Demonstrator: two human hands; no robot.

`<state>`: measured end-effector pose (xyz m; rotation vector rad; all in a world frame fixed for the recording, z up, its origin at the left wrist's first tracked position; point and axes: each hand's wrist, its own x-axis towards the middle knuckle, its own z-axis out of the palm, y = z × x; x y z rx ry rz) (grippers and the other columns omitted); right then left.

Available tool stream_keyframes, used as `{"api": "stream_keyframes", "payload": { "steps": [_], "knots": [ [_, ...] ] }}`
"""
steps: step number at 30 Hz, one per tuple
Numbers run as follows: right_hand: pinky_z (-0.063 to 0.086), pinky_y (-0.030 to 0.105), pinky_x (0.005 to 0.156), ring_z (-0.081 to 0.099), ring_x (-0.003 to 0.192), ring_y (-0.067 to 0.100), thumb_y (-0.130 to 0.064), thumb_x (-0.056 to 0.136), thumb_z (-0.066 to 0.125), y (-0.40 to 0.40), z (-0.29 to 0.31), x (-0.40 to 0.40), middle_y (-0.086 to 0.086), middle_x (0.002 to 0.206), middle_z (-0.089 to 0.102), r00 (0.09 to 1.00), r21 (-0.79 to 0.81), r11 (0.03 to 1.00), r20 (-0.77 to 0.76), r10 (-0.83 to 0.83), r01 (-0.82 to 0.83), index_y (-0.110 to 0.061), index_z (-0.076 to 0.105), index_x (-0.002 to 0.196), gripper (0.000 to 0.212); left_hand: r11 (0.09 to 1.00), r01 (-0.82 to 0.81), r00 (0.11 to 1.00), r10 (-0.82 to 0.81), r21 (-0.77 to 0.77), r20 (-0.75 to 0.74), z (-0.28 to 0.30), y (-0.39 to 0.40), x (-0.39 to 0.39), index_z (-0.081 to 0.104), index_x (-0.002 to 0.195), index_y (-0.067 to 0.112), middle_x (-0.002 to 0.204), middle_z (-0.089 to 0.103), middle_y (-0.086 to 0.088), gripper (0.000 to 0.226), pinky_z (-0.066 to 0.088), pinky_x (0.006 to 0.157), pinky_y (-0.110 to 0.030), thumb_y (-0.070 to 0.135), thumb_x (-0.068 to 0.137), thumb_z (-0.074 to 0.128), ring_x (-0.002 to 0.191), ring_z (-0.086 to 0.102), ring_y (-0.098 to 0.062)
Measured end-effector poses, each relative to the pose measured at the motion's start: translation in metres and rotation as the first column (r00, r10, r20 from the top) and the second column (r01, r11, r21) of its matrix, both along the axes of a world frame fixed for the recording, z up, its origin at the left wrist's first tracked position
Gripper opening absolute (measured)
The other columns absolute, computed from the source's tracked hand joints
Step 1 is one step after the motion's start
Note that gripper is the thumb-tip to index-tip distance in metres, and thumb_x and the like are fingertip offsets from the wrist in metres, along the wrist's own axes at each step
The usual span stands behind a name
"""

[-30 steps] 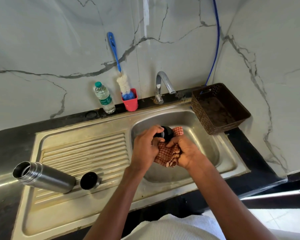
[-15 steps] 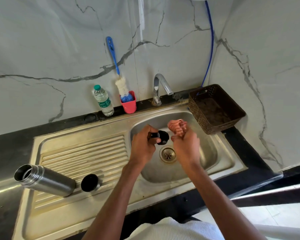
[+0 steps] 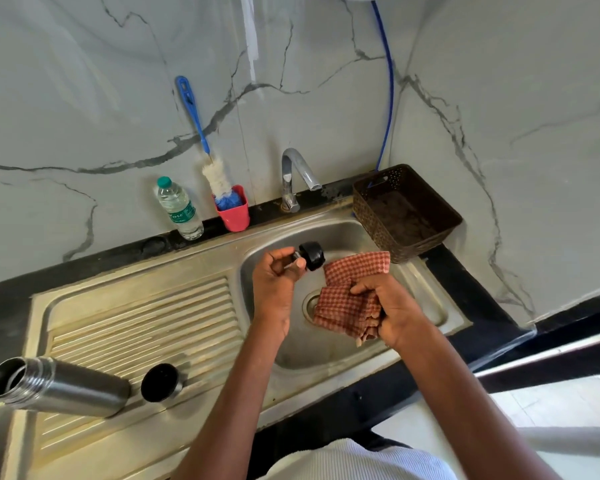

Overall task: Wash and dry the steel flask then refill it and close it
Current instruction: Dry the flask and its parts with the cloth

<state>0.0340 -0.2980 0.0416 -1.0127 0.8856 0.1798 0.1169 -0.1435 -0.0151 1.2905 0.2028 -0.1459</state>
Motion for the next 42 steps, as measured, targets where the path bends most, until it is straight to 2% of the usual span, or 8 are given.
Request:
{"api": "stream_keyframes", "payload": {
  "steps": [13,23,26,28,31,35,39,42],
  "knots": [
    [0.061,0.045,0.079,0.072,0.102,0.032,-0.009,0.094,0.067,-0.095,-0.019,0.026,0.013,0.115,0.073,0.938,-0.098,0.942,0.170,-0.302,0.321,-0.015,0.062,0.130,0.037,0.983,0.052,0.916,-0.118,-0.177,-0.384,-0.015,-0.070,0.013,0.066,0.100,0.008,0.111,0.067,-0.022,0.012,0.057,0.076,-0.037,0.001,0.098,0.057,0.102,0.066,-0.033],
    [0.065,0.036,0.073,0.076,0.089,0.019,-0.003,0.090,0.060,-0.179,-0.013,0.130,-0.003,0.094,0.076,0.932,-0.635,0.715,0.355,-0.066,0.293,-0.022,0.073,0.103,0.027,0.993,0.078,0.801,-0.116,-0.089,-0.587,-0.008,-0.146,0.070,0.063,0.120,0.003,0.099,0.061,-0.019,0.030,0.042,0.057,-0.031,0.017,0.097,0.049,0.071,0.048,-0.021],
    [0.053,0.009,0.067,0.070,0.078,-0.002,-0.002,0.095,0.055,-0.202,-0.014,0.165,-0.020,0.084,0.071,0.925,-0.840,0.499,0.337,0.174,0.212,-0.031,0.070,0.097,0.033,0.994,0.087,0.765,-0.108,-0.064,-0.635,-0.014,-0.168,0.084,0.062,0.116,0.006,0.095,0.062,-0.018,0.028,0.042,0.060,-0.034,0.024,0.104,0.044,0.073,0.048,-0.024],
    [0.047,0.002,0.084,0.062,0.092,-0.016,0.000,0.096,0.057,-0.215,-0.030,0.186,-0.029,0.100,0.070,0.911,-0.938,0.339,0.204,0.358,0.077,-0.031,0.075,0.108,0.038,0.992,0.099,0.746,-0.124,-0.076,-0.654,-0.019,-0.181,0.090,0.062,0.116,0.005,0.094,0.063,-0.018,0.029,0.044,0.063,-0.036,0.024,0.104,0.043,0.075,0.050,-0.026],
    [0.052,0.023,0.101,0.067,0.106,0.004,-0.009,0.093,0.063,-0.232,-0.072,0.205,-0.012,0.116,0.075,0.857,-0.975,0.037,-0.173,0.485,-0.218,-0.034,0.073,0.122,0.040,0.987,0.102,0.726,-0.159,-0.124,-0.670,-0.023,-0.195,0.094,0.062,0.107,0.005,0.093,0.062,-0.017,0.023,0.048,0.076,-0.040,0.019,0.102,0.044,0.078,0.053,-0.027],
    [0.054,0.038,0.097,0.067,0.108,0.030,-0.022,0.089,0.069,-0.239,-0.095,0.198,0.004,0.114,0.073,0.576,-0.780,-0.356,-0.622,0.530,-0.515,-0.027,0.074,0.117,0.028,0.972,0.041,0.733,-0.188,-0.233,-0.654,-0.024,-0.200,0.094,0.063,0.110,0.001,0.097,0.062,-0.018,0.024,0.048,0.079,-0.040,0.016,0.102,0.047,0.081,0.053,-0.027],
    [0.048,0.043,0.104,0.065,0.111,0.027,-0.020,0.088,0.068,-0.232,-0.086,0.184,0.001,0.114,0.070,0.616,-0.816,-0.282,-0.569,0.546,-0.504,-0.024,0.068,0.117,0.030,0.934,-0.024,0.769,-0.211,-0.357,-0.603,-0.021,-0.191,0.088,0.066,0.119,0.000,0.106,0.067,-0.020,0.025,0.050,0.081,-0.038,0.014,0.103,0.054,0.091,0.057,-0.029],
    [0.051,0.031,0.099,0.065,0.111,0.014,-0.019,0.094,0.066,-0.203,-0.065,0.164,-0.004,0.118,0.072,0.823,-0.966,0.091,-0.156,0.546,-0.243,-0.022,0.070,0.123,0.029,0.876,-0.081,0.781,-0.240,-0.475,-0.576,-0.016,-0.175,0.076,0.067,0.119,-0.002,0.107,0.070,-0.022,0.024,0.054,0.084,-0.038,0.012,0.103,0.058,0.093,0.062,-0.029]
  ]
}}
